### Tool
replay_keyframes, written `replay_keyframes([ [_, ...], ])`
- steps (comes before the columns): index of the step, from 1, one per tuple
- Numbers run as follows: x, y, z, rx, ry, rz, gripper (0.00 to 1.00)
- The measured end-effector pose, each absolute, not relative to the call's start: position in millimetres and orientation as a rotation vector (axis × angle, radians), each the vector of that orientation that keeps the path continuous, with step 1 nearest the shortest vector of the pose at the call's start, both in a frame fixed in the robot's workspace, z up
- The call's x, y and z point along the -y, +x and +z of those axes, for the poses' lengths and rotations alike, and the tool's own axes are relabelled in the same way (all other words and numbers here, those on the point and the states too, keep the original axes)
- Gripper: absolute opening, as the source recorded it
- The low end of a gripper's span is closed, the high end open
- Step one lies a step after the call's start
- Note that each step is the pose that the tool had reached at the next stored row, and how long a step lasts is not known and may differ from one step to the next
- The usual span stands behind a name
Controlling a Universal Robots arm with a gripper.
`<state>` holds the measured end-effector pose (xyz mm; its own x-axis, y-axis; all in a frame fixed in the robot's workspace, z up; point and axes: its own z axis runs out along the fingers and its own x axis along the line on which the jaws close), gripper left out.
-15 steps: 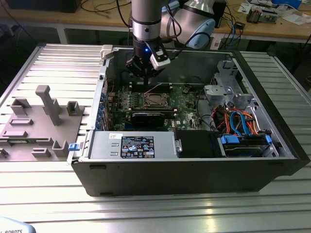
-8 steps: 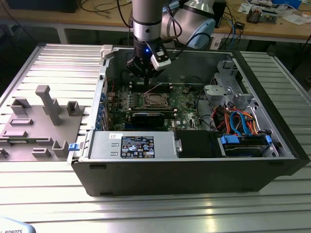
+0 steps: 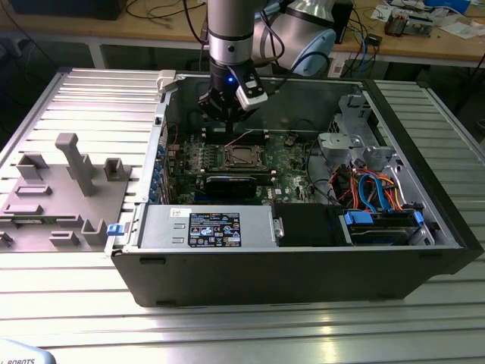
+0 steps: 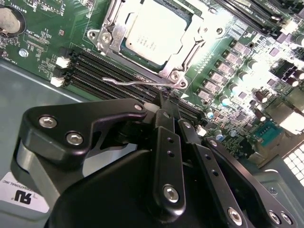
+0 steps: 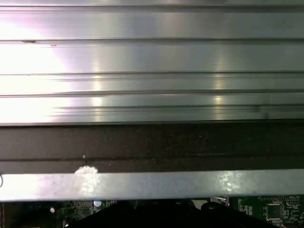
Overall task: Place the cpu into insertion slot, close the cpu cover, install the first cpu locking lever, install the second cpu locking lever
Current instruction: 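Install the first cpu locking lever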
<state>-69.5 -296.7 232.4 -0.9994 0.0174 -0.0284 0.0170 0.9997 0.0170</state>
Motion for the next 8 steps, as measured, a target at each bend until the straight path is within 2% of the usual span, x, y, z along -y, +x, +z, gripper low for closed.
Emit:
replay_keyframes([
  [8,295.6,-65.1,225.7,-3.113,0.018,0.026,0.11],
])
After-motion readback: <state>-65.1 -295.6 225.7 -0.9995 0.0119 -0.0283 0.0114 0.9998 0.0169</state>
